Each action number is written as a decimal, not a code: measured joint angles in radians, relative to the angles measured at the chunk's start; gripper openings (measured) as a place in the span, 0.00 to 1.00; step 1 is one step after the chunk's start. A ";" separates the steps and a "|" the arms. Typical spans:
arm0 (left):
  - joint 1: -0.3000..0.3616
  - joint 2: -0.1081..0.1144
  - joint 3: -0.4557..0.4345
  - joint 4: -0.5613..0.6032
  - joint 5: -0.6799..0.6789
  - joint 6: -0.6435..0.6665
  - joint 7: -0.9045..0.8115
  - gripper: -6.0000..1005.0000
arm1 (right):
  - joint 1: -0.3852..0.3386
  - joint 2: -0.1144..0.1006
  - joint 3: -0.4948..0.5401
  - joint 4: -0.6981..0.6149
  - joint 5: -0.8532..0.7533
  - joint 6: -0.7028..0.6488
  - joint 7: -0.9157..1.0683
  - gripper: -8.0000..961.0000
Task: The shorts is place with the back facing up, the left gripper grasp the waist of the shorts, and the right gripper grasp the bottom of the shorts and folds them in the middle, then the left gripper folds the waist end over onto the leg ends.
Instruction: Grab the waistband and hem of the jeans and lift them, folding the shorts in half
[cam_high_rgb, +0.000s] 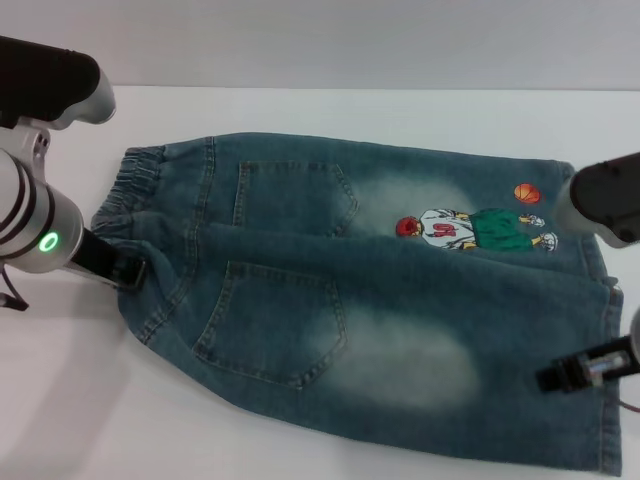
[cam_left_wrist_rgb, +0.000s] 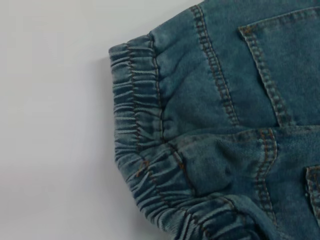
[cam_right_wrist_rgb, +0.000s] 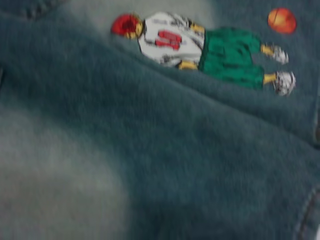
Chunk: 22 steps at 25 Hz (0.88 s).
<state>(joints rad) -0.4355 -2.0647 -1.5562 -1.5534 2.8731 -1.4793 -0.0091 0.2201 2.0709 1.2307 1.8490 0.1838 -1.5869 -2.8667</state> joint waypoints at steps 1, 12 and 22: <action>0.000 0.000 0.000 0.002 -0.001 0.004 0.000 0.24 | -0.006 0.000 0.000 0.014 0.000 -0.020 0.002 0.69; 0.000 0.000 0.005 0.006 -0.027 0.030 0.002 0.23 | -0.082 -0.003 0.010 0.133 -0.040 -0.162 0.004 0.69; -0.005 0.000 0.012 0.017 -0.028 0.063 0.000 0.23 | -0.104 0.003 -0.033 0.132 -0.029 -0.165 0.021 0.69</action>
<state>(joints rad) -0.4410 -2.0647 -1.5447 -1.5360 2.8454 -1.4162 -0.0091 0.1166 2.0737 1.1979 1.9808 0.1551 -1.7521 -2.8455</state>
